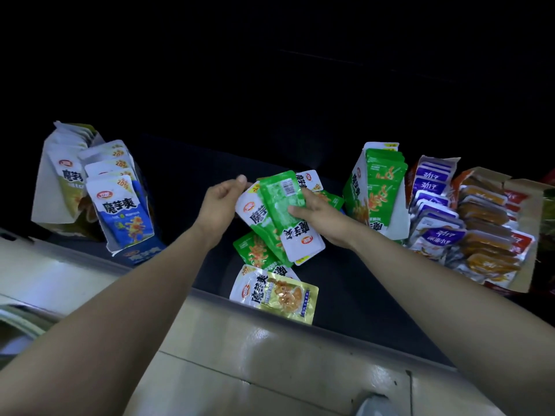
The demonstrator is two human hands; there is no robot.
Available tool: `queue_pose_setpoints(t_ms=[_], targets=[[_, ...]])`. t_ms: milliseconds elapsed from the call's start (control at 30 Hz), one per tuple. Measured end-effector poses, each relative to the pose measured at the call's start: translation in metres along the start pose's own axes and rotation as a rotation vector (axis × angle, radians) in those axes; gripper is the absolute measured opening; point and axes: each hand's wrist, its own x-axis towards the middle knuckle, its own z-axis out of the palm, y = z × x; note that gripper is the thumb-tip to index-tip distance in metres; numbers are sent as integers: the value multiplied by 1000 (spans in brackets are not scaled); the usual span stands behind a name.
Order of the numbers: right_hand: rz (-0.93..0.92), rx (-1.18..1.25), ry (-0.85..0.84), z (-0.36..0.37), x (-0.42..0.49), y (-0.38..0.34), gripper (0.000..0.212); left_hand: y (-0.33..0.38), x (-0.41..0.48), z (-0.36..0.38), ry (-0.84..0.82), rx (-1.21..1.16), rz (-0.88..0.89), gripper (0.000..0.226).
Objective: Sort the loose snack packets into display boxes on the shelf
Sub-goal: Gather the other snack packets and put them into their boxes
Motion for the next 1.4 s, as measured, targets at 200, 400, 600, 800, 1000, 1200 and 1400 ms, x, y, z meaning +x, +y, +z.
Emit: queue_pose_setpoints(t_ms=[200, 400, 600, 800, 1000, 1200, 1400], targets=[[50, 218, 73, -39, 21, 44, 122, -26, 2, -2, -448, 1103, -136, 75], [132, 163, 103, -29, -1, 32, 54, -32, -2, 2, -525, 1386, 29, 69], [99, 214, 88, -29, 5, 36, 68, -36, 1, -6, -333, 1414, 37, 71], [108, 254, 101, -18, 14, 37, 59, -41, 2, -10, -264, 1464, -65, 111], [96, 147, 110, 1, 25, 34, 83, -39, 9, 0, -139, 1388, -193, 109], [85, 301, 138, 9, 23, 22, 89, -39, 18, -17, 60, 315, -152, 54], [-39, 344, 111, 13, 16, -2, 90, -12, 15, 2, 54, -133, -91, 43]])
